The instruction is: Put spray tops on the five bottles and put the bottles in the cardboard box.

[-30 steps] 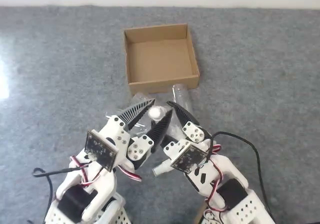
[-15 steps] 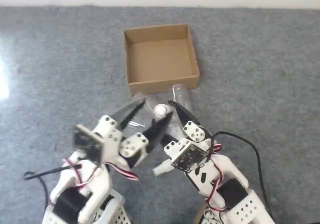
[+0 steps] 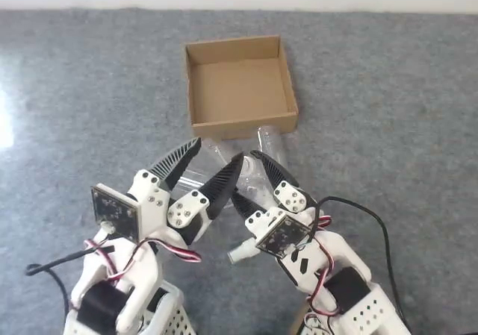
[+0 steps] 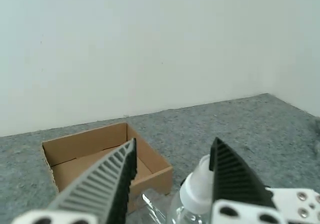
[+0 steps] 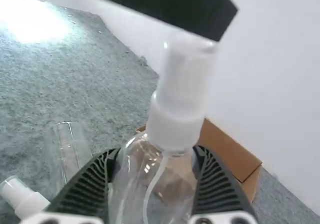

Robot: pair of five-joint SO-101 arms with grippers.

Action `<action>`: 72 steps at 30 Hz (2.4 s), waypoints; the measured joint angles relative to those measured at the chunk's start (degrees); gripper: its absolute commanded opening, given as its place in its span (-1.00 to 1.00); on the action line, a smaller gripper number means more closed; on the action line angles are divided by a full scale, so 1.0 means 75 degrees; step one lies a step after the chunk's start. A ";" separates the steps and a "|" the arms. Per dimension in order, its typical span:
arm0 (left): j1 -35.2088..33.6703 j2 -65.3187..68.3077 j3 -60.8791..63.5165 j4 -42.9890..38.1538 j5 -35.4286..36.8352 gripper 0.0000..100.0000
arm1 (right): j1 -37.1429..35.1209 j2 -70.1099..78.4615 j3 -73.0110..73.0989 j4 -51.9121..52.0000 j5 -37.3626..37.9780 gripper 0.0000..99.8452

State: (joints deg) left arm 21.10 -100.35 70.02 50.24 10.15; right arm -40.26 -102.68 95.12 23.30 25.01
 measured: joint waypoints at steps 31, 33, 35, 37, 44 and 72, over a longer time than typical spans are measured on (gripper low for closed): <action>-0.0539 0.0000 -0.0223 0.0129 -0.0223 -0.62 | 0.0293 0.0012 0.0000 0.0000 -0.0047 -0.99; -0.0797 0.0000 -0.0316 0.0129 -0.0223 -0.62 | 0.0270 0.0012 0.0000 0.0000 -0.0047 -0.99; -0.1125 0.0000 -0.0469 0.0129 -0.0223 -0.62 | 0.0270 0.0012 0.0000 0.0000 -0.0047 -0.99; -0.1465 0.0000 -0.0610 0.0129 -0.0223 -0.62 | 0.0281 0.0012 0.0000 0.0000 -0.0047 -0.99; -0.2884 0.0000 -0.0727 0.0281 -0.0234 -0.62 | 0.0762 0.0012 0.0000 -0.0422 -0.0750 -0.99; -0.5216 0.0082 0.2520 -0.0598 -0.0504 -0.62 | 0.0481 0.0000 -0.0047 -0.1114 -0.1770 -0.99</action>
State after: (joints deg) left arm -18.02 -99.74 88.92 45.76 6.37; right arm -36.66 -102.68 94.77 14.95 11.74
